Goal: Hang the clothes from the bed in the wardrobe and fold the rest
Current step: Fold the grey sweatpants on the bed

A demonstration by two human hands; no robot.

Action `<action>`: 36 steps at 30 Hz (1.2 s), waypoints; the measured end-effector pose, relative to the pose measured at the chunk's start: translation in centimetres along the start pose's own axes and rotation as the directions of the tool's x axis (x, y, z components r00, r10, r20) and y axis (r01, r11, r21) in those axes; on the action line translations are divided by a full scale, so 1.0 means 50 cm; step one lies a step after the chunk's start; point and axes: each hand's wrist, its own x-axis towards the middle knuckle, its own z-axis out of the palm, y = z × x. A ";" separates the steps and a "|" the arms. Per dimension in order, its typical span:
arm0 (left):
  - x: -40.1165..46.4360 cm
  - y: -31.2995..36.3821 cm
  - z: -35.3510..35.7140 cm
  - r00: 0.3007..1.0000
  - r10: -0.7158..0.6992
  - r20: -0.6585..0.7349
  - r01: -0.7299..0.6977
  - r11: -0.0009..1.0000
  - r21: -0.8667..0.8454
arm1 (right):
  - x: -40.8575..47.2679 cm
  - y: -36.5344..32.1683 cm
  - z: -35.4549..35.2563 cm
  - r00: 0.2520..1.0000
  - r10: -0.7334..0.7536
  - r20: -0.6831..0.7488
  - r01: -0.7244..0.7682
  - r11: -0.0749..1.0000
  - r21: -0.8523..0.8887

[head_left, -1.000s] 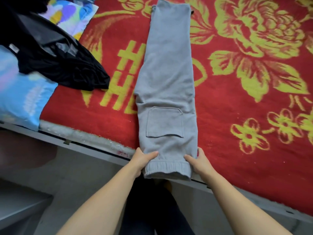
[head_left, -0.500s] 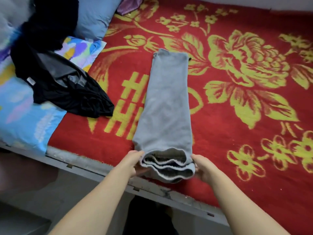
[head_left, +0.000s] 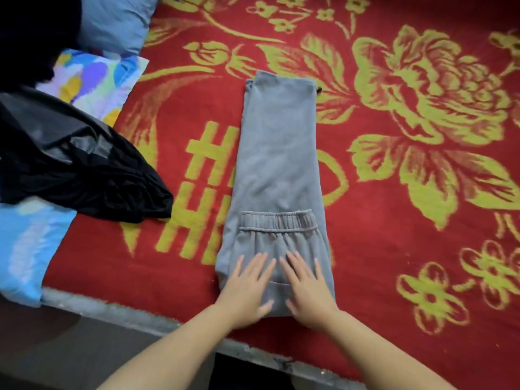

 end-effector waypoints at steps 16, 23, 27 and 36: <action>-0.089 -0.053 0.075 0.974 -0.028 0.224 -0.047 0.945 0.324 | -0.060 0.026 0.005 0.970 0.006 0.241 0.074 0.945 -0.320; -0.162 0.052 -0.095 0.756 -0.085 0.649 0.018 0.994 0.109 | -0.155 -0.023 -0.120 0.818 -0.070 0.571 0.201 0.965 -0.169; -0.133 0.065 -0.187 0.552 -0.069 0.831 0.000 0.997 0.083 | -0.185 -0.045 -0.185 0.713 -0.114 0.692 0.192 0.981 -0.036; 0.165 -0.077 -0.401 0.773 -0.139 0.619 0.207 0.978 -0.039 | 0.119 0.041 -0.433 0.893 0.006 0.450 -0.013 1.000 0.014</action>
